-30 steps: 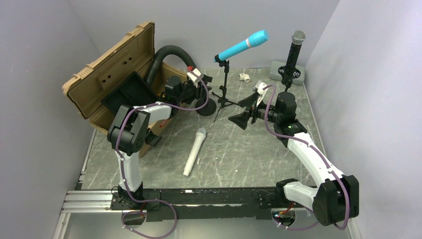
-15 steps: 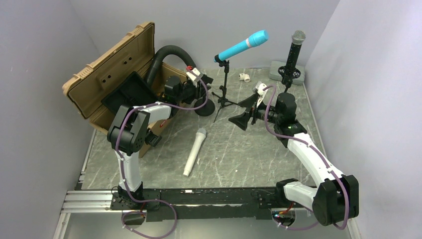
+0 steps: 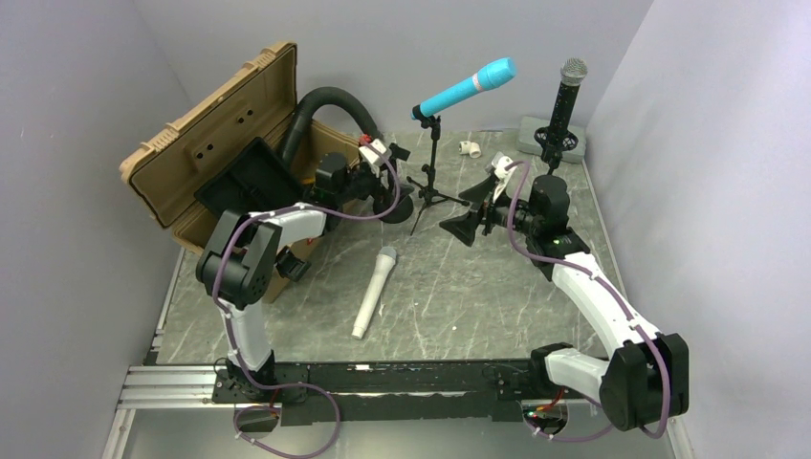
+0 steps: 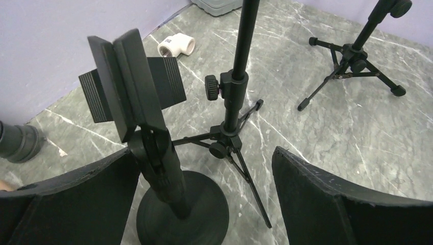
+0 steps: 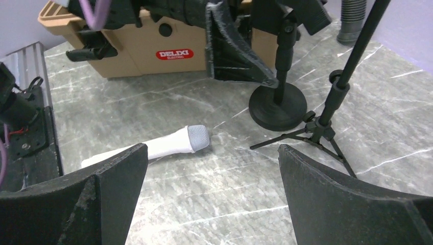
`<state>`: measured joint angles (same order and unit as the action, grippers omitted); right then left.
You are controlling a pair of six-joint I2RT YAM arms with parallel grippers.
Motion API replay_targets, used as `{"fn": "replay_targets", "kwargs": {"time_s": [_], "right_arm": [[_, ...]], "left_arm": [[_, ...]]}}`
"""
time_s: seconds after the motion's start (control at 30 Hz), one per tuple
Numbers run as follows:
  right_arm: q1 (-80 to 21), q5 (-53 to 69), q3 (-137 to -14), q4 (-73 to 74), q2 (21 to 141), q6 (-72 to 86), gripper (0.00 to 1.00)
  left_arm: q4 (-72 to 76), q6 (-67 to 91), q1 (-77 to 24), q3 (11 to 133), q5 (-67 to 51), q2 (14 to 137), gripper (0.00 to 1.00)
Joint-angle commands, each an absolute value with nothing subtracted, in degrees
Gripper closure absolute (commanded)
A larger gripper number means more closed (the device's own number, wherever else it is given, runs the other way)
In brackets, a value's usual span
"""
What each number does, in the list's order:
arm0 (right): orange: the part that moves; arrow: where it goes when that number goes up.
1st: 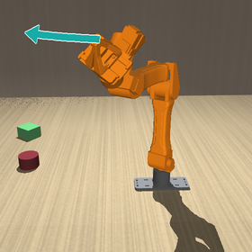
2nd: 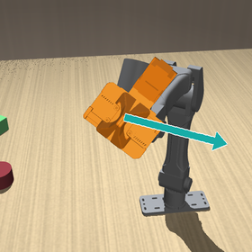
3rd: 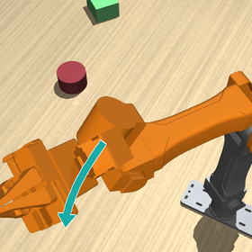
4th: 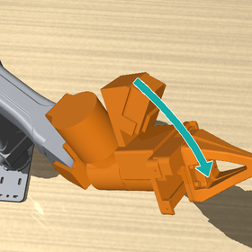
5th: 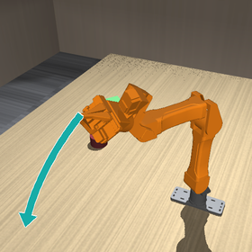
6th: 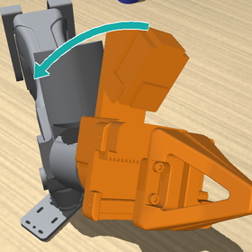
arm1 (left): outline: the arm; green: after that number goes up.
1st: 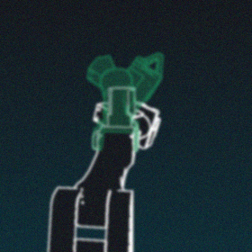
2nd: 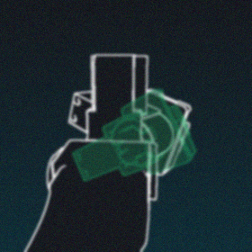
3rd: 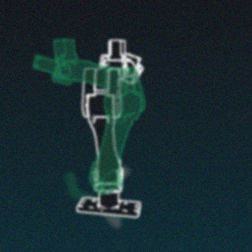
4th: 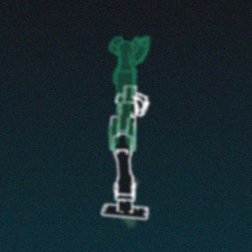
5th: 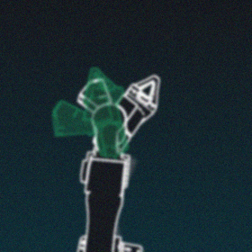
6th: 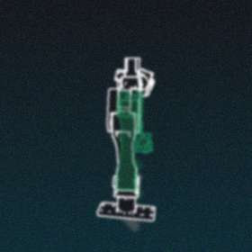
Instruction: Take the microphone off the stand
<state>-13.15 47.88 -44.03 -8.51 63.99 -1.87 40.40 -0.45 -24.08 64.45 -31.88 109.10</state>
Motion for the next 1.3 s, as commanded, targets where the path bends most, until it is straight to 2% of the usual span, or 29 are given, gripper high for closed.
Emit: {"fn": "replay_targets", "kwargs": {"time_s": [0.0, 0.3, 0.63, 0.73, 0.97, 1.27], "right_arm": [[-13.0, 45.3, -49.4, -8.7, 65.4, -3.5, 0.00], [-13.1, 38.7, -57.1, -11.0, 72.5, -6.0, 0.00], [-13.1, 34.5, -63.6, -26.0, 87.2, -3.9, 0.03], [-13.1, 36.0, -66.9, -28.9, 92.6, -2.3, 0.09], [-13.1, 41.7, -72.8, -34.2, 103.3, 3.1, 0.29], [-13.6, 44.3, -74.3, -38.5, 108.7, 5.6, 0.42]], "left_arm": [[38.4, -2.4, -22.7, 63.3, -28.7, 101.6, 0.01], [25.8, -6.2, -22.3, 62.3, -26.9, 89.2, 0.01], [8.4, -9.6, -22.0, 61.2, -20.9, 74.5, 0.01], [6.4, -11.3, -21.9, 60.7, -20.9, 72.1, 0.01], [4.3, -11.5, -21.6, 61.1, -21.8, 71.5, 0.01], [3.6, -8.9, -21.5, 63.4, -23.7, 73.9, 0.01]]}}
